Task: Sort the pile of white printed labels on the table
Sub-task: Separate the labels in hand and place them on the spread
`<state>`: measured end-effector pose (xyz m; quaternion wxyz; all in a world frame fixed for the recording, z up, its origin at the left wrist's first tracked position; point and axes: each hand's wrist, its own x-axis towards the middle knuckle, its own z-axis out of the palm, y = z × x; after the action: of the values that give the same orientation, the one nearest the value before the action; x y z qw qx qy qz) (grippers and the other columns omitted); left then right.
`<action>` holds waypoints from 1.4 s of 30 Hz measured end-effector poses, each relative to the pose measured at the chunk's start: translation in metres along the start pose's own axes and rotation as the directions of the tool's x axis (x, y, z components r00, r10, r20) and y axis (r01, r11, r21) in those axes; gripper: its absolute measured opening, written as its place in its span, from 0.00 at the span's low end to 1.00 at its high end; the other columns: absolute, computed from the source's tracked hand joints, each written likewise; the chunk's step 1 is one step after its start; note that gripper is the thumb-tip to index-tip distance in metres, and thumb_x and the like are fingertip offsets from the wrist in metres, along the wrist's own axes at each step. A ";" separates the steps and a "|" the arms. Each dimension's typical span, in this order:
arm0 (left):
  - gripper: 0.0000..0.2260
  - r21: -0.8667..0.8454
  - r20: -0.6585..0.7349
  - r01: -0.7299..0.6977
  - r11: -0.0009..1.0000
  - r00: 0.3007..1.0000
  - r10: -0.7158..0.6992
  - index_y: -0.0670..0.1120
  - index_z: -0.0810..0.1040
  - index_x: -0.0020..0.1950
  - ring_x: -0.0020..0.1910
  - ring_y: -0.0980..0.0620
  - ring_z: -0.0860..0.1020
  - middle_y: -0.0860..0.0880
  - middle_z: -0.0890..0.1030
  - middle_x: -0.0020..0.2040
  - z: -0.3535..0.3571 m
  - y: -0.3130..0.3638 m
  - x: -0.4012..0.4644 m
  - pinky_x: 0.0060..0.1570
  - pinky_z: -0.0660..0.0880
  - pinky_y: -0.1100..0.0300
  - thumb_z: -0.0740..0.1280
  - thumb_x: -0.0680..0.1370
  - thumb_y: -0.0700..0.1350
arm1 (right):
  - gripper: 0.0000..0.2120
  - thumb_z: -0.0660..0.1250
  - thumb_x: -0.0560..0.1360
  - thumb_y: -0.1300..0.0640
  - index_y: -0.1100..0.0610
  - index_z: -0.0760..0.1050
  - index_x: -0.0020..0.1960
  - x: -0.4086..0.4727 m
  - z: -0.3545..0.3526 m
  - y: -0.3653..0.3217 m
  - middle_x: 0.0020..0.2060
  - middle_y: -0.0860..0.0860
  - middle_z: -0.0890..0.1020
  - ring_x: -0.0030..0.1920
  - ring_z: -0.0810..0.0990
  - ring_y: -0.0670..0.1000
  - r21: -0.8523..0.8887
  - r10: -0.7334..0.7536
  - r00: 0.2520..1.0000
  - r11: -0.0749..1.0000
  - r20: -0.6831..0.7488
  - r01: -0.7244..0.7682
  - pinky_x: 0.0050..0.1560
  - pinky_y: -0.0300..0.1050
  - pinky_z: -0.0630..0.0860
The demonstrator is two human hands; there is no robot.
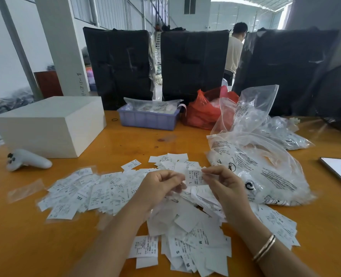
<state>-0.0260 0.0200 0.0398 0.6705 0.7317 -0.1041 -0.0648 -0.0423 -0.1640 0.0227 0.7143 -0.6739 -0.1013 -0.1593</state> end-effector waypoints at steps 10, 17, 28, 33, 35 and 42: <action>0.01 0.043 -0.018 -0.019 0.999 1.000 0.020 0.49 0.83 0.44 0.38 0.59 0.82 0.53 0.85 0.39 0.001 -0.002 0.001 0.41 0.77 0.65 0.71 0.74 0.45 | 0.13 0.68 0.74 0.64 0.46 0.82 0.44 0.001 -0.002 0.001 0.31 0.44 0.79 0.25 0.69 0.40 -0.114 -0.010 0.999 0.993 0.034 0.014 0.26 0.29 0.66; 0.01 0.183 -0.008 -0.056 0.982 0.998 0.058 0.52 0.83 0.42 0.34 0.62 0.79 0.56 0.84 0.36 0.003 -0.006 0.001 0.36 0.74 0.72 0.73 0.73 0.47 | 0.13 0.68 0.74 0.62 0.43 0.81 0.44 0.001 0.001 0.003 0.28 0.54 0.74 0.28 0.66 0.52 -0.169 -0.034 0.999 0.985 0.032 0.039 0.29 0.43 0.65; 0.04 0.122 -0.016 -0.069 0.990 0.997 0.071 0.53 0.83 0.43 0.38 0.60 0.82 0.57 0.85 0.38 0.006 -0.006 0.002 0.37 0.76 0.69 0.74 0.72 0.44 | 0.13 0.63 0.78 0.59 0.47 0.75 0.60 -0.003 0.010 0.002 0.34 0.39 0.77 0.27 0.71 0.38 -0.285 -0.036 0.989 0.956 0.144 0.076 0.27 0.30 0.67; 0.05 0.047 -0.104 -0.073 0.996 0.992 0.077 0.53 0.82 0.44 0.38 0.60 0.82 0.58 0.85 0.40 0.005 -0.005 0.002 0.37 0.77 0.69 0.74 0.73 0.43 | 0.06 0.67 0.75 0.62 0.51 0.77 0.45 0.000 0.008 0.001 0.36 0.43 0.82 0.35 0.79 0.39 -0.322 -0.057 0.998 0.946 -0.014 0.049 0.38 0.30 0.74; 0.04 0.055 -0.107 -0.081 0.995 0.991 0.086 0.53 0.82 0.44 0.40 0.60 0.83 0.58 0.85 0.40 0.006 -0.006 0.002 0.37 0.75 0.71 0.73 0.73 0.43 | 0.08 0.69 0.74 0.62 0.49 0.78 0.41 -0.004 0.014 0.001 0.36 0.39 0.82 0.32 0.77 0.38 -0.396 -0.040 0.997 0.916 0.065 0.062 0.35 0.29 0.72; 0.02 0.157 -0.279 -0.052 0.986 0.956 0.095 0.54 0.80 0.44 0.39 0.62 0.80 0.58 0.83 0.40 -0.017 0.000 0.007 0.31 0.72 0.73 0.71 0.75 0.47 | 0.16 0.55 0.77 0.61 0.56 0.70 0.64 0.000 0.012 -0.008 0.37 0.50 0.70 0.32 0.67 0.47 -0.119 0.131 0.987 0.986 0.091 -0.120 0.37 0.39 0.66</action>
<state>-0.0153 0.0350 0.0416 0.6244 0.7766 -0.0381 0.0743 -0.0442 -0.1520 0.0309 0.6776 -0.7254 -0.0846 -0.0858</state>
